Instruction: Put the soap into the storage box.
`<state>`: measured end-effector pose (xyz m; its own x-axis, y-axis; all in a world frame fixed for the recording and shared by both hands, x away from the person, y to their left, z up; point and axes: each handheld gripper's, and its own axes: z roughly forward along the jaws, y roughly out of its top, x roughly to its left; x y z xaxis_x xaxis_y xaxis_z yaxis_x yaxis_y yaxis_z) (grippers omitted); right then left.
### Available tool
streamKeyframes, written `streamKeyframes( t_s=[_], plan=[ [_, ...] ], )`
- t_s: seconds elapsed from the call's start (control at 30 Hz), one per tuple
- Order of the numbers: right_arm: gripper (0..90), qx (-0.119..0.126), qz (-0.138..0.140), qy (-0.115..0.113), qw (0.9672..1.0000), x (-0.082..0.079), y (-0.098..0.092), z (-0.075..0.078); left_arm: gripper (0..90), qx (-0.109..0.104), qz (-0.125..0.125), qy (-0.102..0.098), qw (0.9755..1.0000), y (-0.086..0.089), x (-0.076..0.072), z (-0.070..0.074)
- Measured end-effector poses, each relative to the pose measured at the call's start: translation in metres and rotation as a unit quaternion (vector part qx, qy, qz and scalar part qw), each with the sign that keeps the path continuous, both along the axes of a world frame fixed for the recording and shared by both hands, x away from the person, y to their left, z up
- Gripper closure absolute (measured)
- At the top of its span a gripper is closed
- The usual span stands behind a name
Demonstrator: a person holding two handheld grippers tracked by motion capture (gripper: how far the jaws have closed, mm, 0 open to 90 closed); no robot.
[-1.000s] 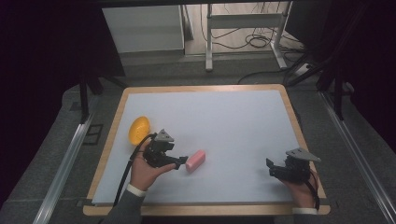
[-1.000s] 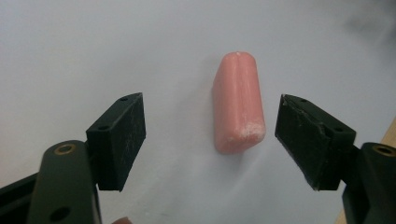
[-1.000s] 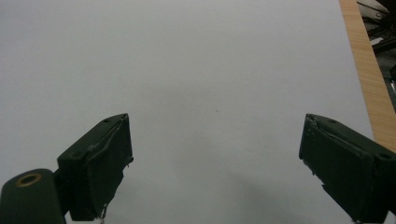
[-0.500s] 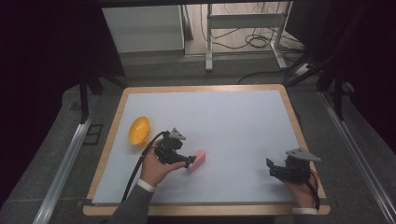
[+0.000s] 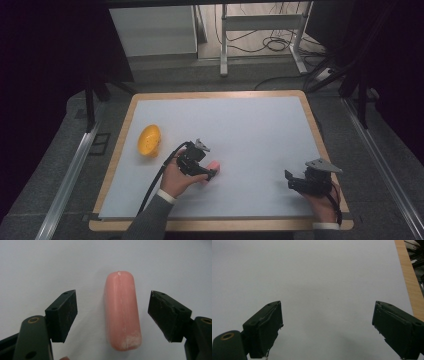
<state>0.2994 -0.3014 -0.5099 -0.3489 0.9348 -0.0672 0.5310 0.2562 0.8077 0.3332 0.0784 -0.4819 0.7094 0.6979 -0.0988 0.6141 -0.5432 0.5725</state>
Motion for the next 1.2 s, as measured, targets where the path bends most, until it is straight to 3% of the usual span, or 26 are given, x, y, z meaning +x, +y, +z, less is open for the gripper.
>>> streamKeyframes(
  t_s=[0.47, 0.67, 0.77, 0.93, 1.2],
  plan=[
    [9.1, -0.003, -0.002, 0.001, 1.0, 0.0, 0.0, 0.0, 30.4, 0.022, 0.001, 0.02, 0.9996, -0.016, 0.007, -0.017],
    [9.1, -0.003, -0.001, 0.001, 1.0, 0.0, 0.0, -0.001, 45.8, 0.031, 0.009, 0.012, 0.9994, -0.019, 0.006, -0.022],
    [9.1, -0.003, -0.002, 0.001, 1.0, 0.001, 0.0, -0.001, 48.8, 0.038, 0.01, 0.012, 0.9992, -0.022, 0.005, -0.024],
    [9.1, -0.004, 0.0, 0.001, 1.0, 0.0, 0.001, -0.001, 59.1, 0.031, 0.012, 0.017, 0.9993, -0.023, 0.006, -0.028],
    [9.1, 0.001, -0.007, 0.0, 1.0, 0.0, -0.003, 0.0, 59.9, 0.027, 0.016, 0.017, 0.9993, -0.019, 0.006, -0.026]
  ],
)
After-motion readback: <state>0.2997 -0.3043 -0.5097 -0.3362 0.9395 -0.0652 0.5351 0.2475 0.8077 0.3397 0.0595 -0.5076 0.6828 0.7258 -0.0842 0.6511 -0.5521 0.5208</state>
